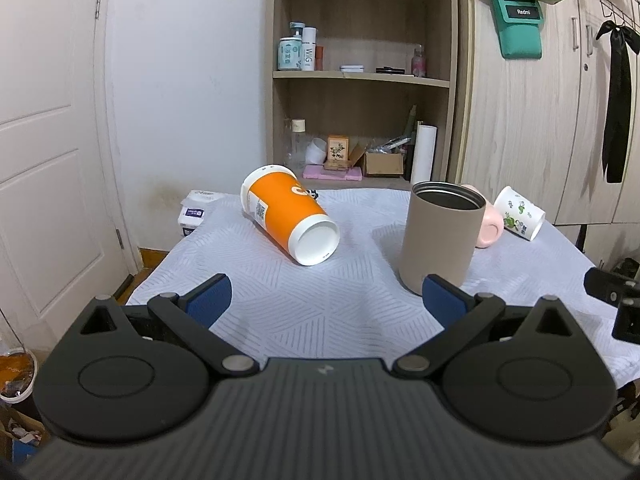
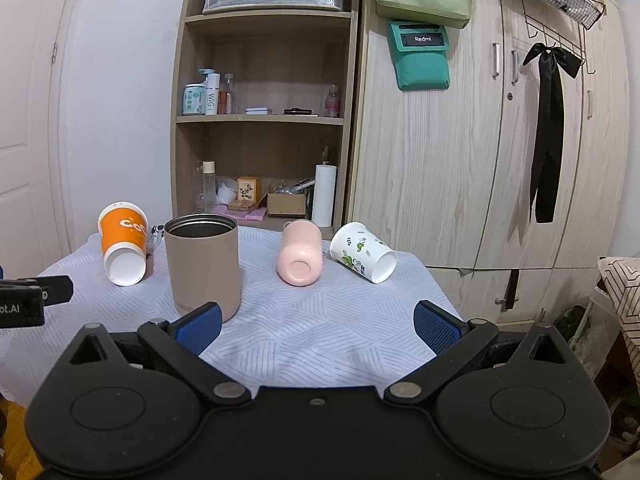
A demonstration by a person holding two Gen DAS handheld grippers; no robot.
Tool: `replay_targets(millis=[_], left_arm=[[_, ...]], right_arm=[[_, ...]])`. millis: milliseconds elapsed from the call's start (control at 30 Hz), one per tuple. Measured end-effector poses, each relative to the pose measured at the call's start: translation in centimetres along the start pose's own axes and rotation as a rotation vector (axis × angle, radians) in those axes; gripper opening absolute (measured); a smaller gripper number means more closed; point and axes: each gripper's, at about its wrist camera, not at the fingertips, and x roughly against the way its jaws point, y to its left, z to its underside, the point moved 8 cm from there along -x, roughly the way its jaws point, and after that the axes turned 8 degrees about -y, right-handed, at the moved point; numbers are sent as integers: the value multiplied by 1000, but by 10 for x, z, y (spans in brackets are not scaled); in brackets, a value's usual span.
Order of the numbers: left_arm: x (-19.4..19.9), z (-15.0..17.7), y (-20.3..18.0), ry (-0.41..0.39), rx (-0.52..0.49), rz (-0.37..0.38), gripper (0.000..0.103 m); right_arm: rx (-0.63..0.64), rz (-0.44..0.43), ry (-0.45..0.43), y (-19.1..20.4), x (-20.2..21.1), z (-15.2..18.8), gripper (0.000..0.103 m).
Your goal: Flip cup upright
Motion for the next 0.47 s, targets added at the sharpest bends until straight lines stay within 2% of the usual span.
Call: replay_targets(millis=[467], left_arm=[[4, -1, 3, -17, -7, -12, 103]], right_arm=[[-3, -11, -9, 2, 2, -1, 103]])
